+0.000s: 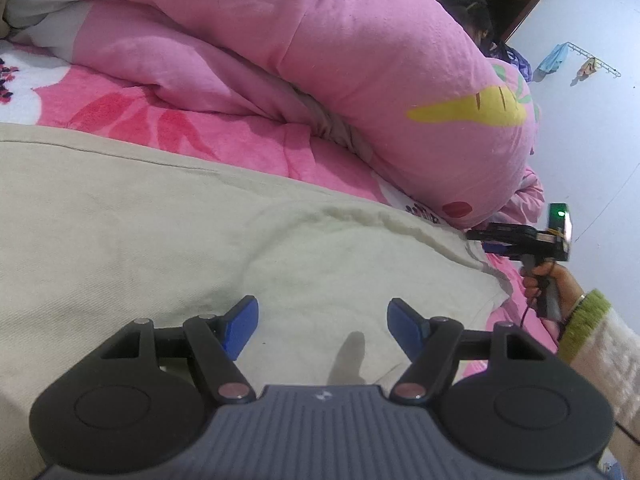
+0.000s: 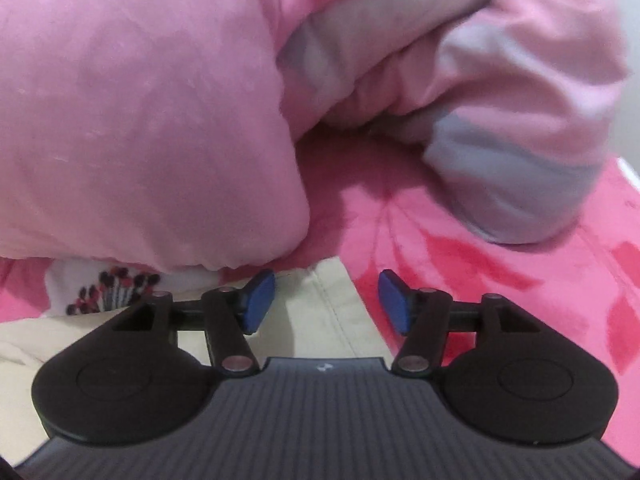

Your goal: Fold clothes

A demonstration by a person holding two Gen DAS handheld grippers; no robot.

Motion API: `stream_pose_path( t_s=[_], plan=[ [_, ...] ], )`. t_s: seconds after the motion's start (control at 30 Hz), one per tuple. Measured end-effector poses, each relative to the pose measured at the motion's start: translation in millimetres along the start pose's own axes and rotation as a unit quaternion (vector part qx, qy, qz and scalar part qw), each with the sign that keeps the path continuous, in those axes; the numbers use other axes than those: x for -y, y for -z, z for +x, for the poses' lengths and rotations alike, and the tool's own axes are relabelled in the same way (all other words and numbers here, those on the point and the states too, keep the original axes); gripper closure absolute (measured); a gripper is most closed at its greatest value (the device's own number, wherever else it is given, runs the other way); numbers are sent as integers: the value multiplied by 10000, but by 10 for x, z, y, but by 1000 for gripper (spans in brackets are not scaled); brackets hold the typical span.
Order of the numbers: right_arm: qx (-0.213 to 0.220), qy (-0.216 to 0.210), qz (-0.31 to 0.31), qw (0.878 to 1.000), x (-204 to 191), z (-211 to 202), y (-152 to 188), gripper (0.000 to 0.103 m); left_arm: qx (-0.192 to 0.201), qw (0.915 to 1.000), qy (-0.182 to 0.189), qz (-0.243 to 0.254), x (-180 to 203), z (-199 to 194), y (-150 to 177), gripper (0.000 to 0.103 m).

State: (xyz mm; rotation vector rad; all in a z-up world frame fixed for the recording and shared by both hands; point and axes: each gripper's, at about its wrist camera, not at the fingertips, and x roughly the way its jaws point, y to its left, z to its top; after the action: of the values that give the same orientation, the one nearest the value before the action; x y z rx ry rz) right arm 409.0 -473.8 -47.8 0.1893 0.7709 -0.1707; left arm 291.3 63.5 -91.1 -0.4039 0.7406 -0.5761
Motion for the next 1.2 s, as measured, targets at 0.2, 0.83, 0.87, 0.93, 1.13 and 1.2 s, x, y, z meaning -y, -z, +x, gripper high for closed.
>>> stream_pose_path(
  t_s=[0.2, 0.83, 0.87, 0.93, 1.13, 1.2],
  plan=[
    [130, 28, -431, 9990, -99, -52, 41, 96, 6, 10000, 6, 3, 3, -3, 2, 30],
    [816, 800, 440, 9925, 279, 90, -38, 59, 37, 10000, 6, -30, 10, -7, 1, 30],
    [892, 890, 623, 9901, 356, -4, -39, 58, 36, 10000, 7, -32, 10, -6, 1, 30],
    [1042, 693, 1085, 9862, 540, -241, -19, 58, 35, 10000, 9, -35, 11, -5, 2, 30],
    [785, -376, -309, 9957, 137, -778, 379, 61, 35, 10000, 10, -39, 19, -2, 2, 30],
    [425, -380, -963, 9937, 1, -756, 592, 62, 36, 10000, 11, -41, 21, -1, 1, 30]
  ],
)
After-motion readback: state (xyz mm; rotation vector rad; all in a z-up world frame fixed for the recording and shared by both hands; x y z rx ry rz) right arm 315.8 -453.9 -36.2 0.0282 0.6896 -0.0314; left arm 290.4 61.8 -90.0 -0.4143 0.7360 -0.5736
